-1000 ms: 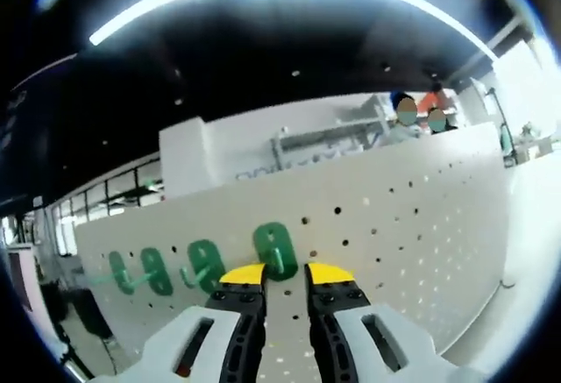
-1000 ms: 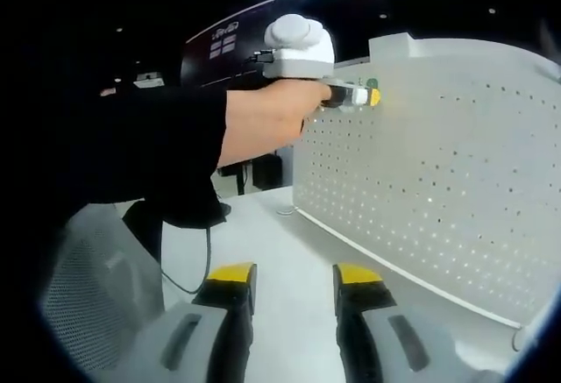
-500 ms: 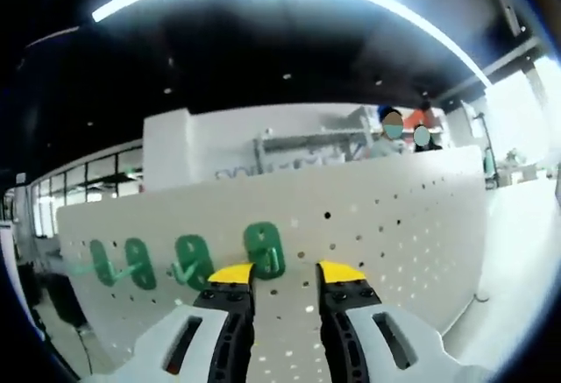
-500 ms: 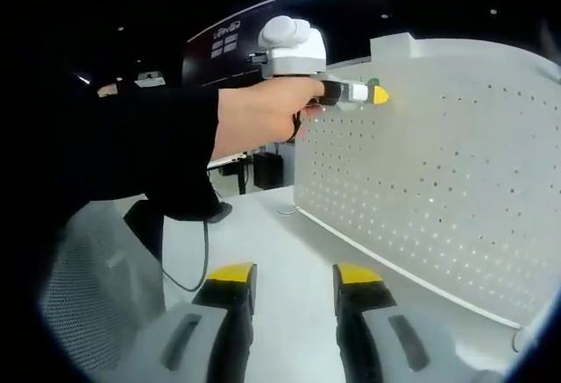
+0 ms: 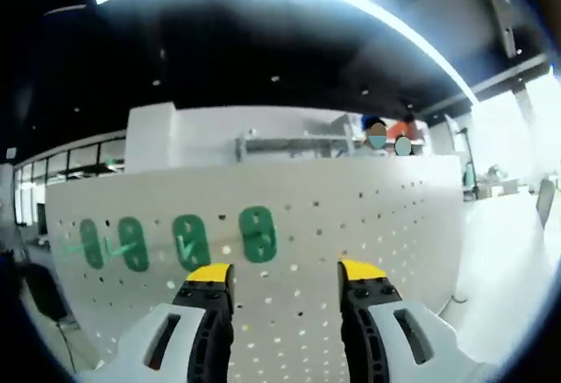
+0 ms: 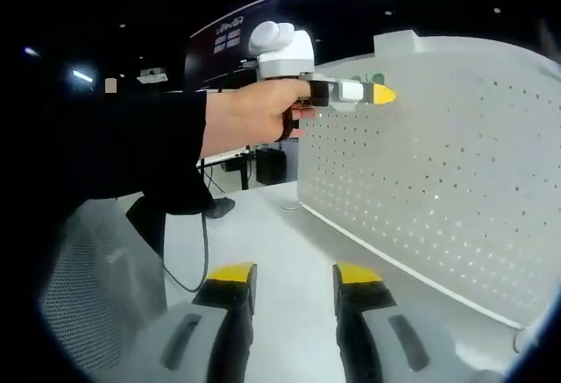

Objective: Insert the hook assembly into the mounting plate slot until the hook locks in place.

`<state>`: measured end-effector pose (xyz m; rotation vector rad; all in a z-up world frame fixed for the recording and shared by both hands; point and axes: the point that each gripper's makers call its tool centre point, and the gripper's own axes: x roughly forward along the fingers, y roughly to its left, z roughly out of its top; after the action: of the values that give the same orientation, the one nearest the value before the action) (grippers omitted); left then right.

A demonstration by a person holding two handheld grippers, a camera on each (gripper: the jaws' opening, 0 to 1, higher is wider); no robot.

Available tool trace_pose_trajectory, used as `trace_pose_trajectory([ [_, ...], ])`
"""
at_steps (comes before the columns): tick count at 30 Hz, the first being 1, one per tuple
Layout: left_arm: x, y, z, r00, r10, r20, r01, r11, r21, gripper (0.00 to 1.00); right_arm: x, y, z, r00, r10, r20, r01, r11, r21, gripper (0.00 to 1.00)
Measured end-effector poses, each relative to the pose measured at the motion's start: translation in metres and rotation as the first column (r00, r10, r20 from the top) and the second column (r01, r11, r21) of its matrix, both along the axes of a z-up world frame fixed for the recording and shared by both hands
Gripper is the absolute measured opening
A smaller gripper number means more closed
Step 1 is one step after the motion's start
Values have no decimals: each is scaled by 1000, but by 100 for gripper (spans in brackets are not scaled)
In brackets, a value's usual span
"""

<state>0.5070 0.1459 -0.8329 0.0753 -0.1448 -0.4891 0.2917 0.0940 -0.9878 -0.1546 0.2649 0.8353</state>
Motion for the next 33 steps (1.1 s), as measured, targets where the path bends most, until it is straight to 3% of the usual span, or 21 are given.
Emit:
trace_pose_trajectory([
  [10, -26, 1, 7, 996, -80, 37, 78, 996, 39, 65, -1, 1, -1, 1000, 3, 1, -3, 1000, -12, 33],
  [22, -58, 10, 11, 989, -142, 35, 142, 990, 11, 79, -2, 2, 0, 1000, 7, 8, -7, 1000, -13, 33],
  [33, -90, 31, 5, 987, -156, 26, 156, 988, 21, 83, -1, -1, 6, 1000, -4, 29, 5, 1000, -4, 33],
])
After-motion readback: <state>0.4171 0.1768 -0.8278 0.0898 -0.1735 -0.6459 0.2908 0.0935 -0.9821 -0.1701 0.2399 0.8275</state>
